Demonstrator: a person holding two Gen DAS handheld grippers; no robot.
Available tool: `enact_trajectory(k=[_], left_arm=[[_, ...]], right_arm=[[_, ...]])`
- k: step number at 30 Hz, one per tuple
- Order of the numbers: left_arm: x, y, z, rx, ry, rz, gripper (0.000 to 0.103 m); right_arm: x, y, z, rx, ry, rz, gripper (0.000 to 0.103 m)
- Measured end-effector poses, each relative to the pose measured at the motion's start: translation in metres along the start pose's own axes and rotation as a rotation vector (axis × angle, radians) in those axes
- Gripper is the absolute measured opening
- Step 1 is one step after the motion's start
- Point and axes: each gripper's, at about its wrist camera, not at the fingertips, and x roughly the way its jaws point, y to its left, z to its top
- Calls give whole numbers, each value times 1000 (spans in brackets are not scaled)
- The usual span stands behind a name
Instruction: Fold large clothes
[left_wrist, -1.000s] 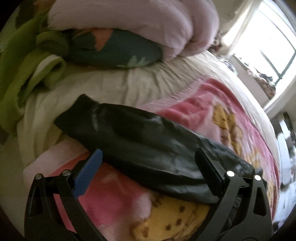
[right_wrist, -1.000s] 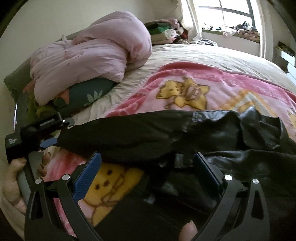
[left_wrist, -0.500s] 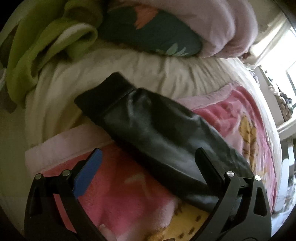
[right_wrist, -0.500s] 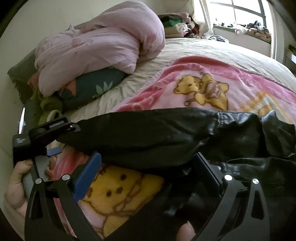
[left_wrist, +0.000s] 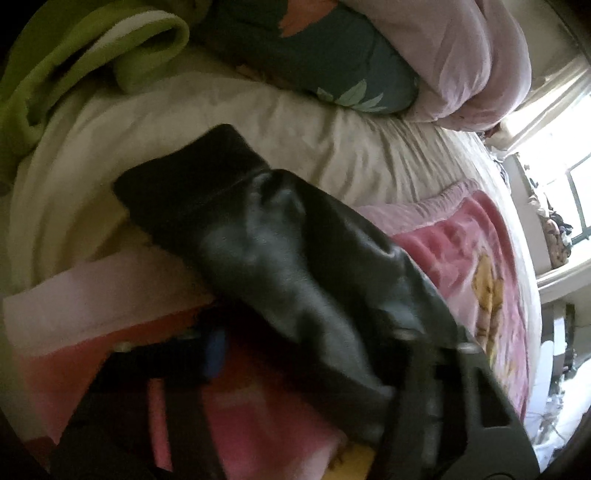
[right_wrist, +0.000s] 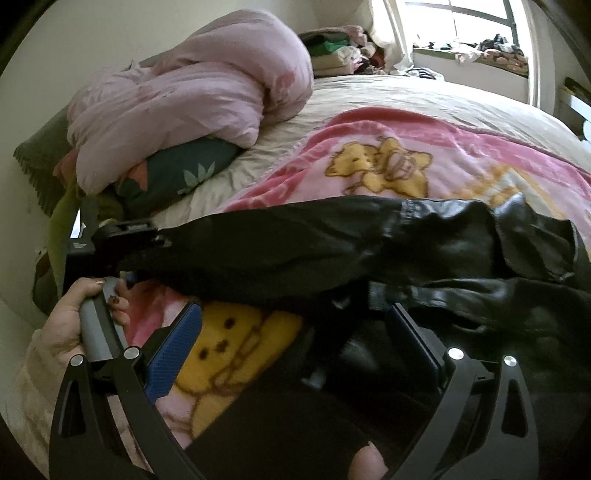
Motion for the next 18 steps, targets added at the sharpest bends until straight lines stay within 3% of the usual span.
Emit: enact_trajectory(k=[1, 4, 8, 13, 18], left_arm=[[-1, 0, 1, 6, -9, -3, 20], [-8, -12, 1, 77, -38, -38, 8], [-30, -30, 2, 155, -106, -106, 6], [-65, -47, 0, 215, -172, -250, 2], [-102, -63, -9, 266, -254, -373, 0]], right_arm=[[-2, -3, -1, 5, 0, -4, 99], [-8, -13, -6, 26, -5, -14, 98], [-15, -23, -13, 55, -18, -16, 98], [-26, -32, -21, 84, -36, -22, 98], [-43, -36, -31, 72, -97, -133, 98]])
